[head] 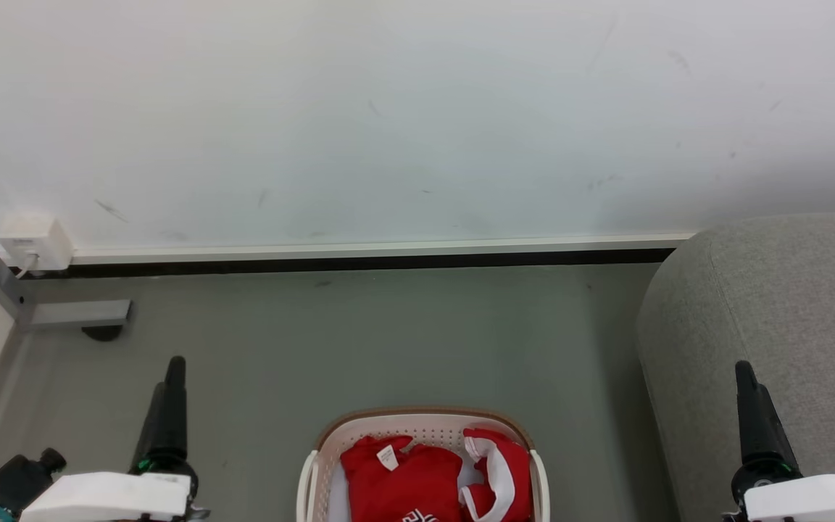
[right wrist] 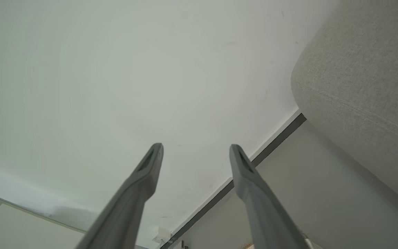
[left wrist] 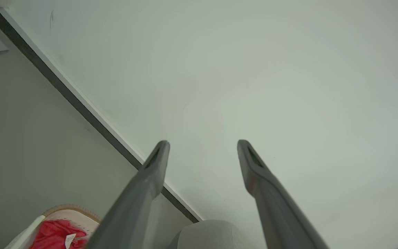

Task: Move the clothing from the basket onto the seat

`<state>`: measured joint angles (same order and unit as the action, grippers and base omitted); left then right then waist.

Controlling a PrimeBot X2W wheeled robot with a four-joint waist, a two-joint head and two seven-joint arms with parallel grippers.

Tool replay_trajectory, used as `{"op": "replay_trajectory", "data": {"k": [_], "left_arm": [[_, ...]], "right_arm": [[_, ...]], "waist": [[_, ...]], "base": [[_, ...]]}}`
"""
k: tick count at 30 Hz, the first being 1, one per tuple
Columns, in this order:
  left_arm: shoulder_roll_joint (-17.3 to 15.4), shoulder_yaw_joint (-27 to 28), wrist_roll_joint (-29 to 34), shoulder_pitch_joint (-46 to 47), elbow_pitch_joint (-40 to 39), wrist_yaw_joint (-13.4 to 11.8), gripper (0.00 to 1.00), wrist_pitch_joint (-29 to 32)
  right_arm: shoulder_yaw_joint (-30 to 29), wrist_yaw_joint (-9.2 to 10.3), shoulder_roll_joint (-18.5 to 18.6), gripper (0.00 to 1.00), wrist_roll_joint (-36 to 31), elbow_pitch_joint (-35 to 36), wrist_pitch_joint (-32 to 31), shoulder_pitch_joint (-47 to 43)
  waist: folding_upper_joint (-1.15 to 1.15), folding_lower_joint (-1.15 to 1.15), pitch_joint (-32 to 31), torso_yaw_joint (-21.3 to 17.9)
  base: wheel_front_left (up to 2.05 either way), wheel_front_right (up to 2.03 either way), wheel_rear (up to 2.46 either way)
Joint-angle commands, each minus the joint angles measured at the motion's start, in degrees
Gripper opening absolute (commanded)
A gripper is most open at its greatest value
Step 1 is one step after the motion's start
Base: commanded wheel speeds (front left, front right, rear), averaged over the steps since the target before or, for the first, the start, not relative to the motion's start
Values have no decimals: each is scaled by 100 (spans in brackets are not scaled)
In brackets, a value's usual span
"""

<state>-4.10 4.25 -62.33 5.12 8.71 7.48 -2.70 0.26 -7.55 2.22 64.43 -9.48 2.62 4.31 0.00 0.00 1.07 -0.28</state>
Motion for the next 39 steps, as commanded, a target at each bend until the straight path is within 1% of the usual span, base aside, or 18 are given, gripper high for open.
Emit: {"op": "replay_trajectory", "data": {"k": [1, 7, 12, 20, 27, 39], "left_arm": [[-82, -13, 257, 126, -109, 4, 100, -64], [-149, -76, 1168, 80, -76, 4, 100, -177], [-124, -77, 1862, 91, -133, 3, 100, -275], [-175, -215, 2472, 28, -59, 3, 100, -415], [-167, -187, 3022, 22, -4, -22, 100, -518], [-186, -214, 3735, 70, 66, -13, 100, -706]], "right_arm": [[37, 4, 60, 100, -247, 86, 73, 128], [84, 4, 62, 100, -1064, 23, 186, 121], [123, 5, 65, 100, -1872, -119, 279, 108], [110, 5, 69, 100, -2754, -282, 422, 147], [181, 6, 72, 100, -3271, -355, 531, 170], [349, 7, 77, 100, -3821, -369, 715, 171]], "waist": [[0, 0, 0, -4], [0, 0, -16, -24], [0, 0, -28, -28], [0, 0, -52, -33], [0, 0, -59, -30], [0, 0, -41, -30]], "base": [[0, 0, 0], [0, 0, 0], [0, 0, 0], [0, 0, 0], [0, 0, 0], [0, 0, 0]]}}
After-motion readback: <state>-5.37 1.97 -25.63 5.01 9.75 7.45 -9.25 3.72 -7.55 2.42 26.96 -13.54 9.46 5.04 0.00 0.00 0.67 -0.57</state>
